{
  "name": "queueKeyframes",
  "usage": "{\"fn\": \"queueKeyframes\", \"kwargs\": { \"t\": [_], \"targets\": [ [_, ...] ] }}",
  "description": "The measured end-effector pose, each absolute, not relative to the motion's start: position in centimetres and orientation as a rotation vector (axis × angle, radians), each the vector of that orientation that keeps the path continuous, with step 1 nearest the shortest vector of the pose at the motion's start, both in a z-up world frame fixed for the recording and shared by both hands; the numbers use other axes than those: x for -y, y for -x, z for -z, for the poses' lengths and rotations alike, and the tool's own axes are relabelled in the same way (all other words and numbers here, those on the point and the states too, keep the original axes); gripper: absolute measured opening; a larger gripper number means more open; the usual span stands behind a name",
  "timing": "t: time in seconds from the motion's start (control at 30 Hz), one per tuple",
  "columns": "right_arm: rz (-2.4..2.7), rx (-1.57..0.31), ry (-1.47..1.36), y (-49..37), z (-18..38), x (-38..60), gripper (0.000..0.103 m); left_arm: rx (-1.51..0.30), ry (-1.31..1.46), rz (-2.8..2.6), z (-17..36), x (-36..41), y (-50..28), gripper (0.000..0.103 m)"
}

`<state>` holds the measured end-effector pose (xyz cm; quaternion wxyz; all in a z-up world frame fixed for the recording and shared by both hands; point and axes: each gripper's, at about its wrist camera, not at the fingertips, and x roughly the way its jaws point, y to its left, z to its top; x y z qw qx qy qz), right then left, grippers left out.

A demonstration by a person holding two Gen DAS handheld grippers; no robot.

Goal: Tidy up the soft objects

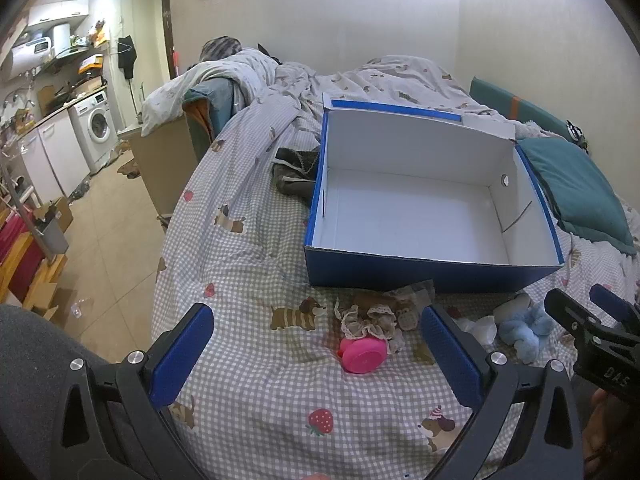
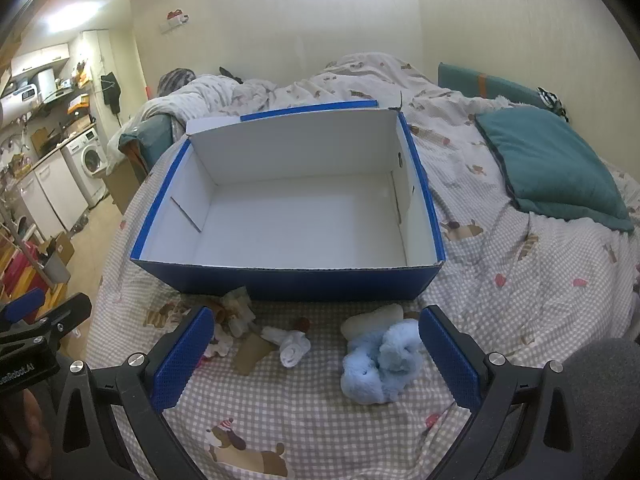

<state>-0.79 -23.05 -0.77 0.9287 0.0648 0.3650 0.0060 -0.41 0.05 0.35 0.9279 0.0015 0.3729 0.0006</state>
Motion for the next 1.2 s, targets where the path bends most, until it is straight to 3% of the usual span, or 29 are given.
{"fn": "queueKeyframes", "kwargs": {
  "t": [1.2],
  "targets": [
    [-0.009,-0.75,-0.126,0.68,0.71,22.91,0.103,-0.762,-0.006,-0.001,-0.34,-0.02,0.49,0.103]
  ]
}}
